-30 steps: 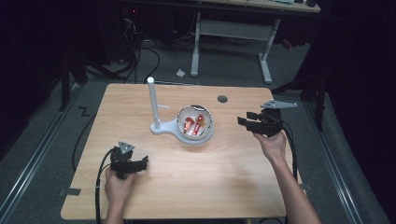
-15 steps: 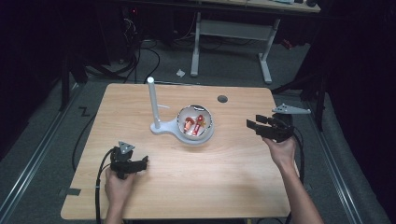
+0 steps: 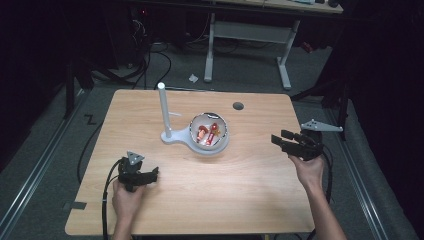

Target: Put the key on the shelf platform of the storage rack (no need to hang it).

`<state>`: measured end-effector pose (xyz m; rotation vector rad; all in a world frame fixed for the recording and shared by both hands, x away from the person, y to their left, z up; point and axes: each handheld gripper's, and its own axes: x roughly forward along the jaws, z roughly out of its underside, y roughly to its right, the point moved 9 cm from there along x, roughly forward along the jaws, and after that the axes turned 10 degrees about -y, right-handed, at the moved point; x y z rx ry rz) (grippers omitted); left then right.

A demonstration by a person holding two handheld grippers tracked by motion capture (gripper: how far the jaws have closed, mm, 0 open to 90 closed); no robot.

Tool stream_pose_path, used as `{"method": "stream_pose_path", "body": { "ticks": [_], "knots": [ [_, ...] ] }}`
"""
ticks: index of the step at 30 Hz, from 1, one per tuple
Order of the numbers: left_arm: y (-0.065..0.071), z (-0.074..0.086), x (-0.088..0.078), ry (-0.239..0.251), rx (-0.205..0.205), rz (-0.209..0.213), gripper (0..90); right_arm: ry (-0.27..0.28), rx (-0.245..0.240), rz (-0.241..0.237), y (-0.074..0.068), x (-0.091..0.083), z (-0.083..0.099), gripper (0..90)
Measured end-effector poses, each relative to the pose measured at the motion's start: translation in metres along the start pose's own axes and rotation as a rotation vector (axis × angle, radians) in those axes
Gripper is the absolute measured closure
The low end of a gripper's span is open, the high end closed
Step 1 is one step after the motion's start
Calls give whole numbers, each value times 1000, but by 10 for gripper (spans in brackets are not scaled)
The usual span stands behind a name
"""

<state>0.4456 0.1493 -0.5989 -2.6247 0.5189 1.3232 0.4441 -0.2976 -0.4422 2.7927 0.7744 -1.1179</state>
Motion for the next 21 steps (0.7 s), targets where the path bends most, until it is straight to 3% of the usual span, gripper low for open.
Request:
{"method": "stream_pose_path", "body": {
  "ticks": [13,21],
  "knots": [
    [0,0,0,-2,1,1,151,3,23,-17,4,7,23,470],
    [0,0,0,-2,2,1,151,-19,29,-27,0,21,35,470]
  ]
}}
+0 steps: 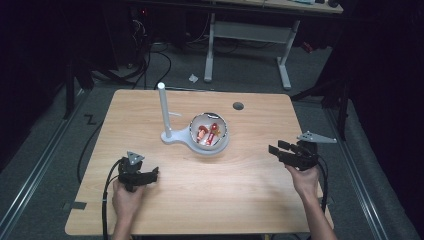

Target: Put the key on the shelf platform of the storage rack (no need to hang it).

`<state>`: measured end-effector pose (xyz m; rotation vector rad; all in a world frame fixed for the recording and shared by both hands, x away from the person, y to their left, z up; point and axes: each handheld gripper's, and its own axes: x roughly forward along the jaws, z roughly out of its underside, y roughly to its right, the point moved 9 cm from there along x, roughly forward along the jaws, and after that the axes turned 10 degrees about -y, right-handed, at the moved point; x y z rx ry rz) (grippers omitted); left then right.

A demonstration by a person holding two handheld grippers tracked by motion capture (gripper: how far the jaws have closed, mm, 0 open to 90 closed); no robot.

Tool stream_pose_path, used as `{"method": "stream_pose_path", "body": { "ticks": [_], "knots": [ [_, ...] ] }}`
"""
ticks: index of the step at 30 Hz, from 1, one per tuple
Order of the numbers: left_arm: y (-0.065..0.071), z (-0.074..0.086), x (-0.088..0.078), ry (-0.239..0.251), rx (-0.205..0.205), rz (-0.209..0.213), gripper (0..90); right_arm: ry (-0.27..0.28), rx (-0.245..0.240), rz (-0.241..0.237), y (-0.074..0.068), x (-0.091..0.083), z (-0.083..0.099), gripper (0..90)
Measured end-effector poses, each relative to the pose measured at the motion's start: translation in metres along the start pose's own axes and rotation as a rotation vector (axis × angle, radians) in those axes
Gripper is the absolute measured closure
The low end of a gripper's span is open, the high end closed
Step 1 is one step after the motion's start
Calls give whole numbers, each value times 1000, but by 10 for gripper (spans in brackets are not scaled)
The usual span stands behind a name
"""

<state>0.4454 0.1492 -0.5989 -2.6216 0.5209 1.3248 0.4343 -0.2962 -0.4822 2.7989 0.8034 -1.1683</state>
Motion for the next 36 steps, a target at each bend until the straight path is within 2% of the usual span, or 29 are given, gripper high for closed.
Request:
{"method": "stream_pose_path", "body": {
  "ticks": [4,9,13,17,21,27,32,36],
  "knots": [
    [0,0,0,0,1,2,151,-3,10,-7,-4,6,5,470],
    [0,0,0,0,2,2,152,9,43,-30,-10,16,12,471],
    [0,0,0,0,3,3,151,-8,42,-12,-12,22,19,471],
    [0,0,0,0,2,3,151,-33,36,31,-5,31,24,471],
    [0,0,0,0,2,3,152,-59,46,52,1,41,29,471],
    [0,0,0,0,2,3,152,-68,65,61,6,48,33,471],
    [0,0,0,0,2,2,152,-100,57,58,9,58,40,475],
    [0,0,0,0,2,2,152,-110,54,75,15,63,43,481]
  ]
}}
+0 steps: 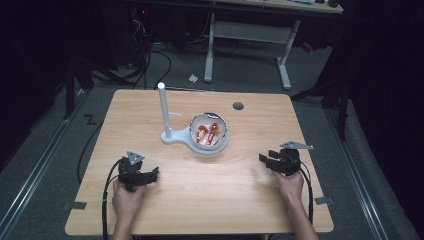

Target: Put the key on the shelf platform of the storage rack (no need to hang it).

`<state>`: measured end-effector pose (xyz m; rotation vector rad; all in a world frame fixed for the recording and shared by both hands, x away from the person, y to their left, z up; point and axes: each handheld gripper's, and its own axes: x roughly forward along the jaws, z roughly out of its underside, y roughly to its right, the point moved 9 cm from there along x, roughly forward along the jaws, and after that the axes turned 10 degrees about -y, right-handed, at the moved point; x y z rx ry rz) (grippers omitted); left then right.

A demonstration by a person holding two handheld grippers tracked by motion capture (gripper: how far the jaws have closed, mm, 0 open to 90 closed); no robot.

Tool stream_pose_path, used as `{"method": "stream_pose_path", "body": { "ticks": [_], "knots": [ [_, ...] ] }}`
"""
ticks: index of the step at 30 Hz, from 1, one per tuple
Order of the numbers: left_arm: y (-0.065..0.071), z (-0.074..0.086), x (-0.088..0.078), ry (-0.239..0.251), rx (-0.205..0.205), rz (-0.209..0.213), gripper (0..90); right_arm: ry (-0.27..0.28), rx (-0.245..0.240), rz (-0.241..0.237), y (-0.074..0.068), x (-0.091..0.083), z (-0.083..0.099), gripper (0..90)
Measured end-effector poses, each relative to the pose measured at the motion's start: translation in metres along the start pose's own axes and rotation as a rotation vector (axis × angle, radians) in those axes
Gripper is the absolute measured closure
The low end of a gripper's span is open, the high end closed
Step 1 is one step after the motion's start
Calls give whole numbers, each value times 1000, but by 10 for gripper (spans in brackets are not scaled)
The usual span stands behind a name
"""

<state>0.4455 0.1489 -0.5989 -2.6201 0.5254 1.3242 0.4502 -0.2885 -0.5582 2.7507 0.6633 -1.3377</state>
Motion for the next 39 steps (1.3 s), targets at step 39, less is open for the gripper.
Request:
{"method": "stream_pose_path", "body": {
  "ticks": [39],
  "knots": [
    [0,0,0,0,0,0,152,-45,-48,139,12,24,19,412]
  ]
}}
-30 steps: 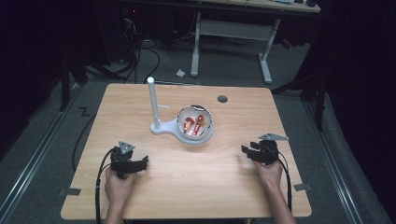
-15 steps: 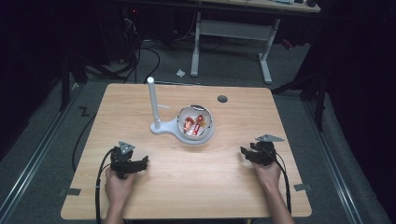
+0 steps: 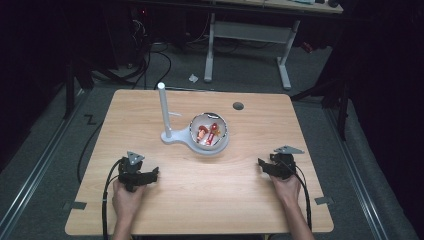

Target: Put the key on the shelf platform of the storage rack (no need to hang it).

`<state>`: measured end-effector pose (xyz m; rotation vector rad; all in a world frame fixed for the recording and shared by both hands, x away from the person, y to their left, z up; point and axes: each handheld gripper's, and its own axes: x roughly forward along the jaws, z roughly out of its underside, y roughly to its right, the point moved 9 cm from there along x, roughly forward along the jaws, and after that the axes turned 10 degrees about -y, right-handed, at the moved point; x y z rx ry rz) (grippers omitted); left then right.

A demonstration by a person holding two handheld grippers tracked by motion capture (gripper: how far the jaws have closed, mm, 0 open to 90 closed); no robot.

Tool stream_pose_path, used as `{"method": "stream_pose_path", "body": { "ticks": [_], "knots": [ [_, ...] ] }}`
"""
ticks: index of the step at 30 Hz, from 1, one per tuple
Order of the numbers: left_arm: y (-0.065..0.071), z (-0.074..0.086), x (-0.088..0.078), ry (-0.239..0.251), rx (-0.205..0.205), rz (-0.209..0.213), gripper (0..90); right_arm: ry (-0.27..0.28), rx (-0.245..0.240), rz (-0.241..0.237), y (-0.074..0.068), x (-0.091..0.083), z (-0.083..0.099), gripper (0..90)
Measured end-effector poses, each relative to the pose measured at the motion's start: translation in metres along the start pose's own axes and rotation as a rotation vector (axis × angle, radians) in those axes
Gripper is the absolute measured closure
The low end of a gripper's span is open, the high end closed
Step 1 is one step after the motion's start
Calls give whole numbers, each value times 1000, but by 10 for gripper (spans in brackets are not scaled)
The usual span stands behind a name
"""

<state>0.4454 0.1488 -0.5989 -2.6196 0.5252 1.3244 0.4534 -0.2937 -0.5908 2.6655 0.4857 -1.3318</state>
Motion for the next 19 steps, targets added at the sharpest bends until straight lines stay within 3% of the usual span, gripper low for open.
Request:
{"method": "stream_pose_path", "body": {
  "ticks": [4,19],
  "knots": [
    [0,0,0,1,1,0,152,-11,-49,31,-3,1,1,382],
    [0,0,0,1,0,0,152,-12,-49,27,-3,1,1,378]
  ]
}}
